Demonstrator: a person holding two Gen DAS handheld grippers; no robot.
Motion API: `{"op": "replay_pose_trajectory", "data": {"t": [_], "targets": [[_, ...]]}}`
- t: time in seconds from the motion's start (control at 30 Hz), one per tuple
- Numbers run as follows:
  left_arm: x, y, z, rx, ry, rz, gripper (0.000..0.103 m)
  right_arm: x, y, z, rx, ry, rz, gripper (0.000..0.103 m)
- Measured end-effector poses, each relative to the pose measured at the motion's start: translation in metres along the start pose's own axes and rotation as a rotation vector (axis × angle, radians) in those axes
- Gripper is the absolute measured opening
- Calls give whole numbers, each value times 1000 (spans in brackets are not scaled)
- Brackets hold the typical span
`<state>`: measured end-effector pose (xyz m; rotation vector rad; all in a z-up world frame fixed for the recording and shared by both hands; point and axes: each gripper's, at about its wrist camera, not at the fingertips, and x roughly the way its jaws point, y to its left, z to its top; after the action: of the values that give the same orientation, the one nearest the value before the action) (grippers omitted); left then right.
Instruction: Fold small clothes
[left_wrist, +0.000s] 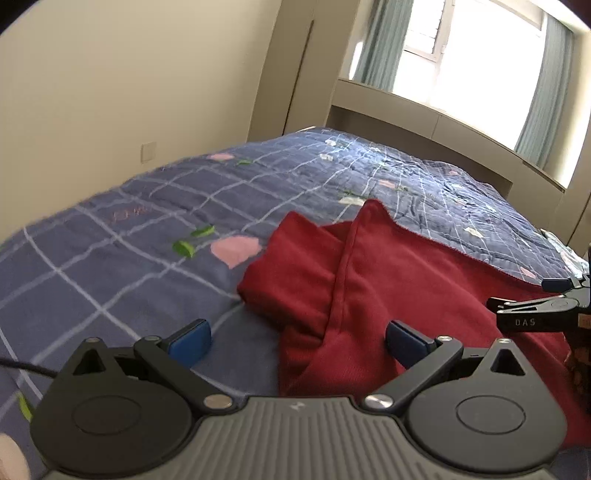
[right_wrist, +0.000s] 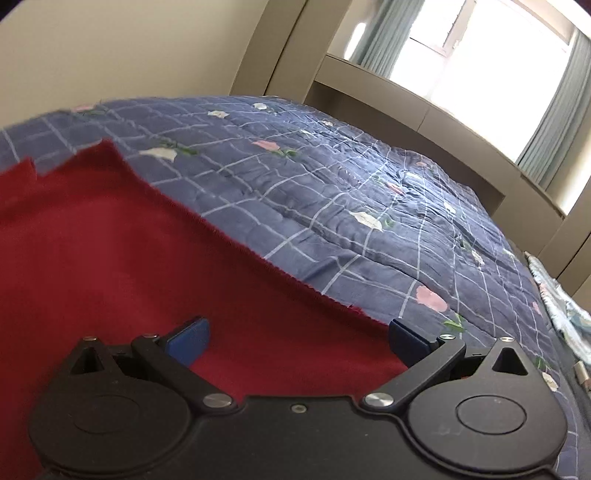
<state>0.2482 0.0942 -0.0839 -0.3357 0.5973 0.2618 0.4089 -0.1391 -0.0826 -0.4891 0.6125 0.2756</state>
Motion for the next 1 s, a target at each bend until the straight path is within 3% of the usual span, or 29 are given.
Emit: {"op": "replay_pose_trajectory", "data": {"t": [0.27, 0.47, 0.83, 1.0], "targets": [[-1, 0, -12, 13, -29, 7, 103, -11, 11, -4, -54, -32, -56, 102], [-2, 0, -14, 16, -33, 9, 103, -53, 28, -17, -77, -69, -44, 102], [-1, -2, -14, 20, -32, 11, 103, -117, 46, -64, 82, -96, -82, 102], [-1, -2, -14, 20, -32, 11, 103, -132, 57, -73, 81, -84, -75, 102]]}}
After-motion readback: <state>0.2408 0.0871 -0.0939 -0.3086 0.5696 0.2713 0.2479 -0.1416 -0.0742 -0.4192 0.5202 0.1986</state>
